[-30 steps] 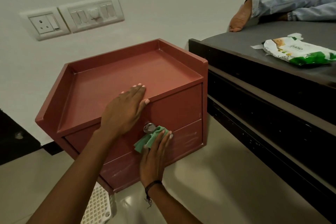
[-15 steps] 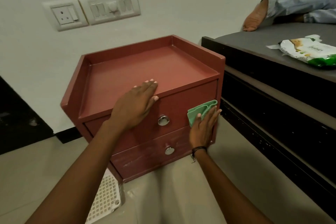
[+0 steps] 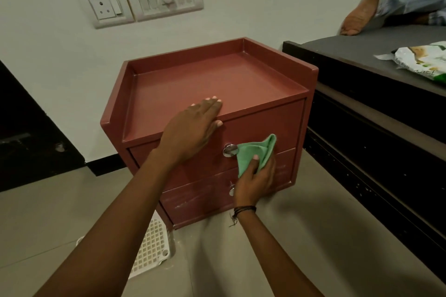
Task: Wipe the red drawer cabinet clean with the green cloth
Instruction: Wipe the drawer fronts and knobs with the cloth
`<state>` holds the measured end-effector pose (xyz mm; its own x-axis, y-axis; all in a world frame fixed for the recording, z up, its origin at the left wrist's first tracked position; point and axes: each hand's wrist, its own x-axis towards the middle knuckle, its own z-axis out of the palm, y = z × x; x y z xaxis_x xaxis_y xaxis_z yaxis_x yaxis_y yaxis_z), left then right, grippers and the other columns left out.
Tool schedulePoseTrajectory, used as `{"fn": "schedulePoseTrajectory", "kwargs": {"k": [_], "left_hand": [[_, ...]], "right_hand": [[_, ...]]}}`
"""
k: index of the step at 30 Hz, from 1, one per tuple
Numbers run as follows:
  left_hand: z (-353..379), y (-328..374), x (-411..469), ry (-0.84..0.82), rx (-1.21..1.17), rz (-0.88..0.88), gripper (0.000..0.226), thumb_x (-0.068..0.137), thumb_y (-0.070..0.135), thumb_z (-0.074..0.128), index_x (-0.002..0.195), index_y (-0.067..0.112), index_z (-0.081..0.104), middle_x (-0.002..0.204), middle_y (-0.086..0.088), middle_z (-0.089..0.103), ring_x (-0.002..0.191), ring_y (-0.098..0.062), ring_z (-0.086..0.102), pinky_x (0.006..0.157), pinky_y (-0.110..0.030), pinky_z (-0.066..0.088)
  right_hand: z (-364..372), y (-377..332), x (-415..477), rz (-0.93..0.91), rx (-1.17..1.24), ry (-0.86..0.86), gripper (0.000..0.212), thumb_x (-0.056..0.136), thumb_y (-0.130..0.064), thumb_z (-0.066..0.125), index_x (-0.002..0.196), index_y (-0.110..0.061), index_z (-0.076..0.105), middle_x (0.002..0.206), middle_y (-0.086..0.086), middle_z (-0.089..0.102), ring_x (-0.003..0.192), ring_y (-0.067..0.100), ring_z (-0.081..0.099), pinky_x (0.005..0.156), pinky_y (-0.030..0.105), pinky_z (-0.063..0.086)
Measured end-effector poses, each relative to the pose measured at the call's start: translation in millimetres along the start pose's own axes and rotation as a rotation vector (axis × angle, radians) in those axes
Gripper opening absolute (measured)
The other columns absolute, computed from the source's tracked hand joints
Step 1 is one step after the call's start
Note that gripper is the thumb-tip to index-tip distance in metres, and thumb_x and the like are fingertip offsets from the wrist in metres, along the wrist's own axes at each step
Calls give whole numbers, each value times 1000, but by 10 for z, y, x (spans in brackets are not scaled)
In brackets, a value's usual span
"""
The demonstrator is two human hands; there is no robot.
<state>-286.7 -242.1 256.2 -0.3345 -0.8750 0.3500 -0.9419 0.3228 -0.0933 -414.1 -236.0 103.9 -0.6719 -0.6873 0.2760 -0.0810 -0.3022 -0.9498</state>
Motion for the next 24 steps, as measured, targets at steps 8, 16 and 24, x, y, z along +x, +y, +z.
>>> {"fn": "schedulePoseTrajectory", "kwargs": {"k": [8, 16, 24], "left_hand": [[65, 5, -69, 62, 69, -20, 53, 106, 36, 37, 151, 9, 40, 156, -14, 43, 142, -30, 44, 116, -45, 35], [89, 15, -72, 92, 82, -41, 51, 105, 37, 36, 149, 10, 42, 154, -13, 45, 140, -30, 46, 113, -44, 37], [85, 21, -73, 100, 97, -47, 51, 106, 36, 36, 149, 10, 42, 154, -13, 45, 140, -30, 46, 113, -44, 37]], "right_hand": [[205, 118, -416, -440, -414, -397, 75, 98, -8, 43, 161, -14, 1, 169, 9, 0, 156, 30, 1, 124, 38, 18], [59, 298, -280, -658, -449, -519, 113, 74, 29, 52, 159, -34, 11, 169, -1, 2, 155, 35, 4, 88, 27, 54], [13, 223, -458, -560, -384, -476, 104, 77, 28, 45, 160, -28, 16, 169, 2, 2, 156, 34, 1, 116, 22, 29]]}}
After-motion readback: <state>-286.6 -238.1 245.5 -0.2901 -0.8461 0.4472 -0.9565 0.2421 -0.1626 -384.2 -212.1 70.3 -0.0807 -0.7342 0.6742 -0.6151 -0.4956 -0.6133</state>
